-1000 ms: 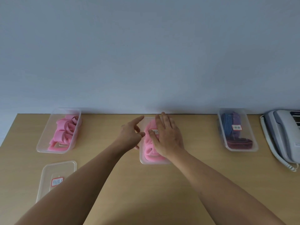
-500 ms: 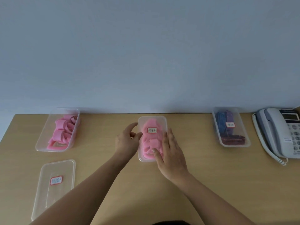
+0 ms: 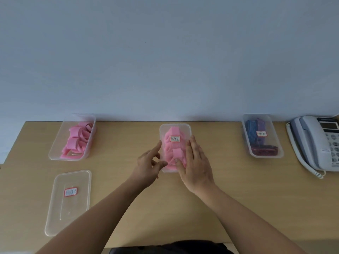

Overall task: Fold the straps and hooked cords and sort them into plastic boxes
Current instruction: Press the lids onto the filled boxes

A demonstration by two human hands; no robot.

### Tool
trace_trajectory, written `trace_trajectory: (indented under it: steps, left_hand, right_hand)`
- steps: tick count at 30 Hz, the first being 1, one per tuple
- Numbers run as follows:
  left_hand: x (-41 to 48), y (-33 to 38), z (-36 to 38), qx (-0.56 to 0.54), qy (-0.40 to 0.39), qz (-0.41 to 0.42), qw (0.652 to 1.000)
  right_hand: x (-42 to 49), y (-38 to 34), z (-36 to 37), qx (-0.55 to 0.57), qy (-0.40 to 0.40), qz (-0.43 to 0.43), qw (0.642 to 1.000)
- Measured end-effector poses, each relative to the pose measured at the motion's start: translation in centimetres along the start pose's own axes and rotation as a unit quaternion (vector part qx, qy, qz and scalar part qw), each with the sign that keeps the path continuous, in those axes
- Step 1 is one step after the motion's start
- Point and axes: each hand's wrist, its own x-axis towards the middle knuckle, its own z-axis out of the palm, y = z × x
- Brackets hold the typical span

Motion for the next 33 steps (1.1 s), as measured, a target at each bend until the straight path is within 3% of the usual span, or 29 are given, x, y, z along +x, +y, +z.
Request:
trace_trajectory:
  steps: [3, 5, 10, 17, 25, 27, 33]
  left_hand:
    - [0.2, -0.2, -0.4, 0.074, 0.013, 0.063, 0.995]
    - [0.3, -0.4, -1.0, 0.092, -0.023, 0.088, 0.992]
    - [0.6, -1.2, -2.1, 0.197, -0.104, 0.078, 0.972]
    - [2.0, -0.1, -1.9, 0.258, -0.065, 0.075, 0.961]
    - [1.9, 1.1, -1.7, 0.215, -0.024, 0.05, 0.975]
    - [1.5, 1.0, -2.0, 0.201, -0.009, 0.042, 0.979]
    - [-0.9, -1.0, -4.5, 0.175, 0.104, 0.036, 0.978]
  right_hand:
    - [0.0, 0.1, -0.1, 0.016, -0.023, 0.0, 1.0]
    - [0.0, 0.4, -0.3, 0.026, -0.045, -0.013, 0.999]
    - [0.1, 0.6, -0.7, 0.013, -0.074, -0.029, 0.997]
    - [2.0, -0.1, -1.9, -0.031, -0.082, 0.001, 0.996]
    - [4.4, -1.3, -3.2, -0.009, -0.078, 0.039, 0.996]
    - [4.0, -2.0, -3.3, -0.013, -0.05, 0.038, 0.998]
    - [1.5, -6.3, -1.9, 0.063, 0.179, -0.11, 0.976]
